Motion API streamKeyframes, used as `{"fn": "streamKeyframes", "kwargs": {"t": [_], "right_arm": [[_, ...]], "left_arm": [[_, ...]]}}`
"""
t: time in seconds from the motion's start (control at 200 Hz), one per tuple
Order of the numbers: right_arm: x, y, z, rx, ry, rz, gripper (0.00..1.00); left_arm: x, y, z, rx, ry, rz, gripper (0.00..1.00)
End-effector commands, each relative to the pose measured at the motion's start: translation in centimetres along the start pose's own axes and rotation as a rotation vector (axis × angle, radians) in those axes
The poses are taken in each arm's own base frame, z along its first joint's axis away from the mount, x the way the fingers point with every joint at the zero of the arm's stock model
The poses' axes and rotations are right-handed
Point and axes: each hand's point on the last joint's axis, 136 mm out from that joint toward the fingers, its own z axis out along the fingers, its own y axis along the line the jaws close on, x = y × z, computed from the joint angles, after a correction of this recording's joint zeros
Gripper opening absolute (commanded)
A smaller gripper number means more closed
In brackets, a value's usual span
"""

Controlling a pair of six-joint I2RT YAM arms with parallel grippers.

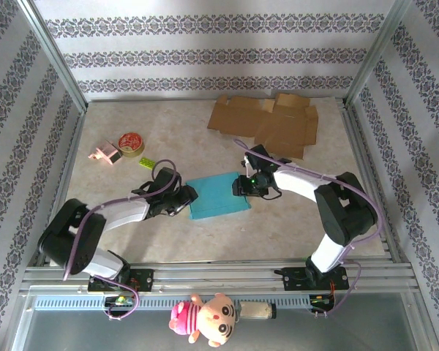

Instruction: Fold the paper box

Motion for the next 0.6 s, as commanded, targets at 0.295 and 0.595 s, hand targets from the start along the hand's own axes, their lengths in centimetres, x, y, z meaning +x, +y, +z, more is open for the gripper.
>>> {"fn": "streamKeyframes", "kwargs": {"t": [0.295, 0.595], "right_arm": [[0.9, -1.8, 0.7, -0.174, 0.044, 0.117, 0.25], [-1.1, -4.0, -0.2, -0.348, 0.065, 0.287, 0.22]], "left_arm": [[-0.9, -4.1, -1.0, 0.198, -0.032, 0.045, 0.46], [-5.6, -3.3, -5.4, 0.150, -0.202, 0.052, 0.73]]}}
